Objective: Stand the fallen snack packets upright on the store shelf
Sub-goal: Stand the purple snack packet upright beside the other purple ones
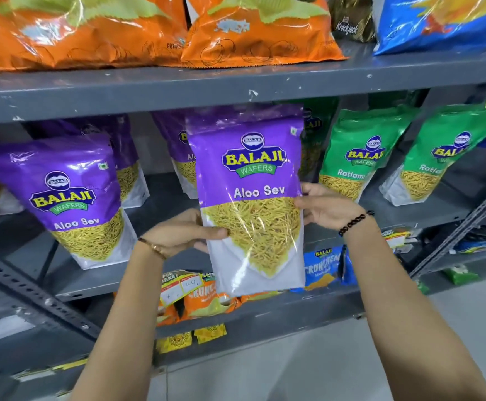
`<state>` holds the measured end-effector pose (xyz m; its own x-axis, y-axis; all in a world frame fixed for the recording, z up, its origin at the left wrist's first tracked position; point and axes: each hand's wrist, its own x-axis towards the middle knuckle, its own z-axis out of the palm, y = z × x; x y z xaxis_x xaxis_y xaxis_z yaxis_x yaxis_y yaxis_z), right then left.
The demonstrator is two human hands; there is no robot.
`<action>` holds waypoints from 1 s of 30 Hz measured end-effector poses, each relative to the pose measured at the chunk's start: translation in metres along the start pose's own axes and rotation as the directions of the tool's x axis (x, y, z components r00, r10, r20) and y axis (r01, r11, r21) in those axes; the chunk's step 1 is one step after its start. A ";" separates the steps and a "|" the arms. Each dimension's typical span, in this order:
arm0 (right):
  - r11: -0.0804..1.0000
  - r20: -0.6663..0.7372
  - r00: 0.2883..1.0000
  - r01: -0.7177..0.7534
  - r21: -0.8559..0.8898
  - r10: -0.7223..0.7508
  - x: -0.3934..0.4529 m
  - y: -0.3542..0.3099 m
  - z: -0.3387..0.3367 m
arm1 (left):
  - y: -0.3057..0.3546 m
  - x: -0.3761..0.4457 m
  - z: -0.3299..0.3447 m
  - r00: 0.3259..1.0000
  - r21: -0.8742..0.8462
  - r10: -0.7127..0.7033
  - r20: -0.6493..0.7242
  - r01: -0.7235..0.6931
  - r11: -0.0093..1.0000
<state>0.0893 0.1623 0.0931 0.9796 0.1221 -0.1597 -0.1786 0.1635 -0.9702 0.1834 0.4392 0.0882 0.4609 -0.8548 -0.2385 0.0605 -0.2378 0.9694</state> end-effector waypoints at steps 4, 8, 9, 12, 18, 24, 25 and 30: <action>0.999 0.090 0.995 0.048 -0.020 -0.046 0.000 -0.015 0.006 | 0.014 -0.018 0.005 0.998 0.026 0.057 -0.011 -0.057 0.998; 0.999 0.124 0.992 0.041 -0.031 -0.037 0.005 -0.013 0.006 | 0.013 -0.022 0.001 0.998 0.037 0.055 -0.014 -0.054 0.998; 0.999 0.121 0.992 0.031 -0.042 -0.026 0.007 -0.010 0.006 | 0.010 -0.022 0.000 0.999 0.034 0.050 -0.016 -0.049 0.998; 0.998 0.082 0.997 0.007 -0.070 -0.001 0.018 -0.002 0.005 | -0.002 -0.015 -0.007 0.998 0.022 0.018 -0.062 -0.016 1.000; 0.984 -0.149 0.986 0.054 -0.171 -0.080 0.067 0.014 0.010 | -0.031 0.018 -0.043 0.907 0.028 0.115 -0.405 -0.114 0.993; 0.981 -0.310 0.940 0.097 -0.168 -0.146 0.109 0.033 0.026 | -0.052 0.043 -0.072 0.767 0.195 0.176 -0.617 -0.068 0.978; 0.982 -0.317 0.938 0.089 -0.167 -0.139 0.112 0.039 0.026 | -0.058 0.044 -0.072 0.749 0.233 0.183 -0.637 -0.039 0.972; 0.988 -0.366 0.927 0.030 -0.149 -0.083 0.111 0.067 0.019 | -0.102 0.038 -0.055 0.664 0.147 0.108 -0.740 0.003 0.989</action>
<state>0.1845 0.2052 0.0134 0.9567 -0.2584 -0.1338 -0.1335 0.0190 -0.9909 0.2432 0.4557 -0.0163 0.9678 -0.2516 -0.0104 -0.0691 -0.3053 0.9497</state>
